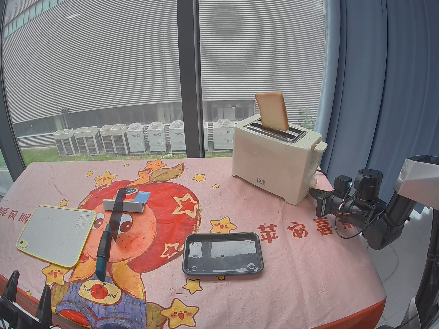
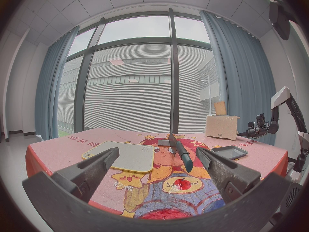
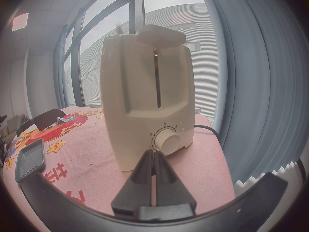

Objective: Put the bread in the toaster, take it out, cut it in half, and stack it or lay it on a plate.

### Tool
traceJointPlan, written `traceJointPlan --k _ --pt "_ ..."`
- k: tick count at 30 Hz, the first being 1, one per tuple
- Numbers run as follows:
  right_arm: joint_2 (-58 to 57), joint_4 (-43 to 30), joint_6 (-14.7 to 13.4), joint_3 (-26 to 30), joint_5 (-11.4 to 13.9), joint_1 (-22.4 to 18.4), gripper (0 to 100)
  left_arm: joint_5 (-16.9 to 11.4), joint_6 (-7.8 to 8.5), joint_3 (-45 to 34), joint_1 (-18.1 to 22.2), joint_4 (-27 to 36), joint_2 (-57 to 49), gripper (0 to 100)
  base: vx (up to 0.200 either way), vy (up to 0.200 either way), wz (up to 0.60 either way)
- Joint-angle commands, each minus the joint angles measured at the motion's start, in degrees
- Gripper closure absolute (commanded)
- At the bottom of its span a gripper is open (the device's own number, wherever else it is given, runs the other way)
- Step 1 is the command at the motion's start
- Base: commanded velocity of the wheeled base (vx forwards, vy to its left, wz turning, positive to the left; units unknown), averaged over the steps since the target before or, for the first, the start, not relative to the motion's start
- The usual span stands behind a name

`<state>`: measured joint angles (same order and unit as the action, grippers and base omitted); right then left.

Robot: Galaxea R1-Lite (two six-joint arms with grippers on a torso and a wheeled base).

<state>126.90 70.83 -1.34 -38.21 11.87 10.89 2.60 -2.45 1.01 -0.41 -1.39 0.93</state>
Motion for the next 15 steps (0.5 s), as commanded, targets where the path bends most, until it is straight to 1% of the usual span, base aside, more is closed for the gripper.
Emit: traceJointPlan --k 1,15 --pt "0.6 0.0 0.0 -0.2 0.0 -0.3 100 0.0 -0.01 -0.8 0.1 0.0 -0.6 0 0.000 0.000 0.00" --pt "1.0 0.8 0.5 0.3 0.0 0.3 100 0.0 -0.01 -0.8 0.1 0.0 -0.6 0 0.000 0.000 0.00"
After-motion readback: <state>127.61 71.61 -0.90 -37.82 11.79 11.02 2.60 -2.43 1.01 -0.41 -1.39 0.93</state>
